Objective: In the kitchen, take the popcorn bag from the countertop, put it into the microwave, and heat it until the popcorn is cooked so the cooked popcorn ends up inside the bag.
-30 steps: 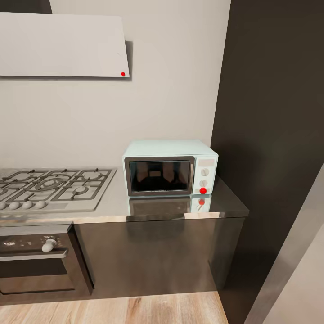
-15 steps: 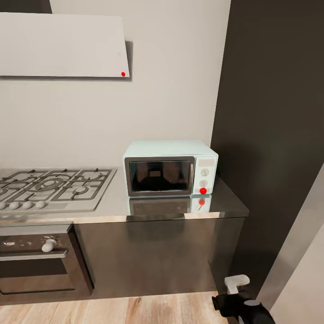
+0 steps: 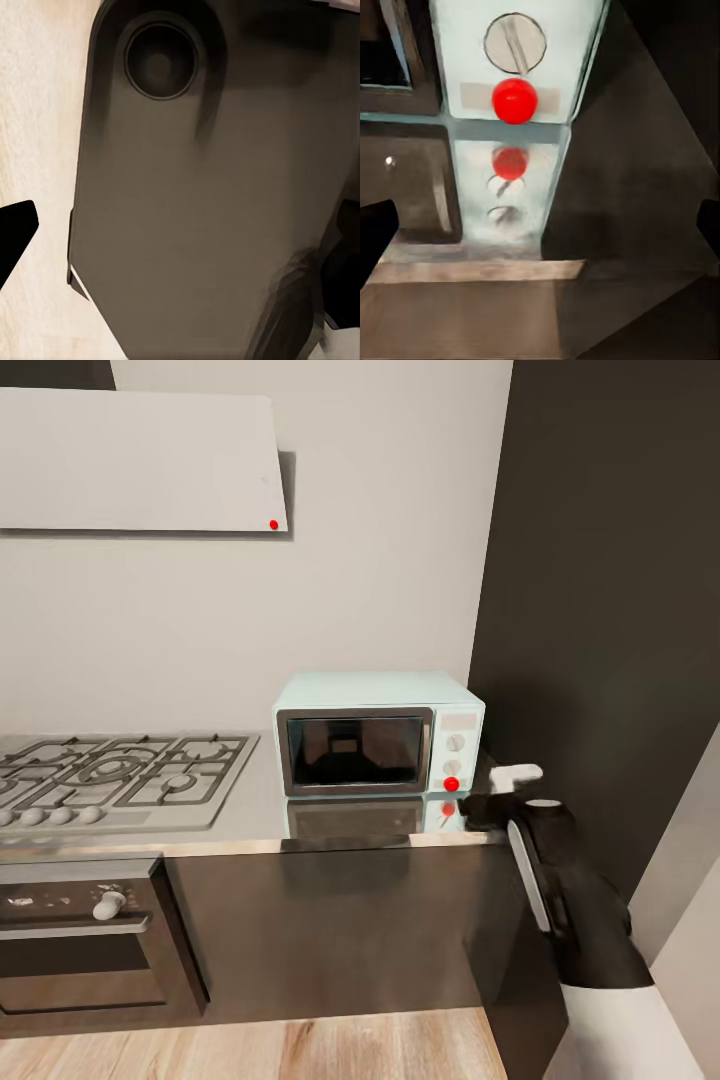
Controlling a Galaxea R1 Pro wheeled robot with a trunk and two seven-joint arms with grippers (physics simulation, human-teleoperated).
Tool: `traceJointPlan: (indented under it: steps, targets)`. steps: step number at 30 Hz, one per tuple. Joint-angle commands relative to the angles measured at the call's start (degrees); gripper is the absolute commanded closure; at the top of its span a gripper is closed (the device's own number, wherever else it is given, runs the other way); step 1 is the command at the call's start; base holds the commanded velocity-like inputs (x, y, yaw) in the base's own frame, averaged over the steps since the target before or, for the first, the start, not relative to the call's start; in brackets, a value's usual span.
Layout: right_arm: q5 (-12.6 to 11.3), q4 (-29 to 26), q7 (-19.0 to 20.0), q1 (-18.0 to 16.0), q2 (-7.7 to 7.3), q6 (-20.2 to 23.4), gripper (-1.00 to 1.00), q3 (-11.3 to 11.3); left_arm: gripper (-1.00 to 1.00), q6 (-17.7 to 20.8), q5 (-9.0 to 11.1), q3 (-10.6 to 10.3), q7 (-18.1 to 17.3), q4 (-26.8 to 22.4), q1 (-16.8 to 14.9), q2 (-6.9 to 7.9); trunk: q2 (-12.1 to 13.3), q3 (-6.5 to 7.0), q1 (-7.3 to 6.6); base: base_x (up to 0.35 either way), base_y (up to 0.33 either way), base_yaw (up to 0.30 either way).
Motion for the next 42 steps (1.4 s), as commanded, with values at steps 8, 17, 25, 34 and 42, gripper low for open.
traceJointPlan:
  steps: [8,17,25,34,42]
  targets:
    - [0.3,0.2,-1.5,-8.6,1.15,0.3,-1.0,0.1,-1.0,0.0,0.3,0.2,0.0,-0.1,0.0,-0.08,0.0,-0.06,0.0,0.0,0.0,0.0]
    - [0.2,12.5,-8.6,-8.7,9.99,-7.0,-1.0,0.3,-1.0,0.0,0.2,0.2,0.0,-0.1,0.0,-0.1,0.0,-0.06,0.0,0.0,0.0,0.0]
    - [-0.6,12.5,-8.5,-8.7,10.08,-6.2,-1.0,0.3,-1.0,0.0,0.2,0.2,0.0,-0.1,0.0,-0.02,0.0,-0.06,0.0,0.0,0.0,0.0]
    - [-0.9,10.0,-5.1,-8.7,10.08,-3.3,-1.0,1.5,-1.0,-0.1,0.2,0.2,0.0,-0.1,0.0,-0.01,0.0,-0.06,0.0,0.0,0.0,0.0]
    - [-0.2,9.5,-3.9,-8.7,10.0,-3.1,-1.0,1.3,-1.0,-0.1,0.2,0.2,0.0,-0.1,0.0,-0.02,0.0,-0.06,0.0,0.0,0.055,0.0]
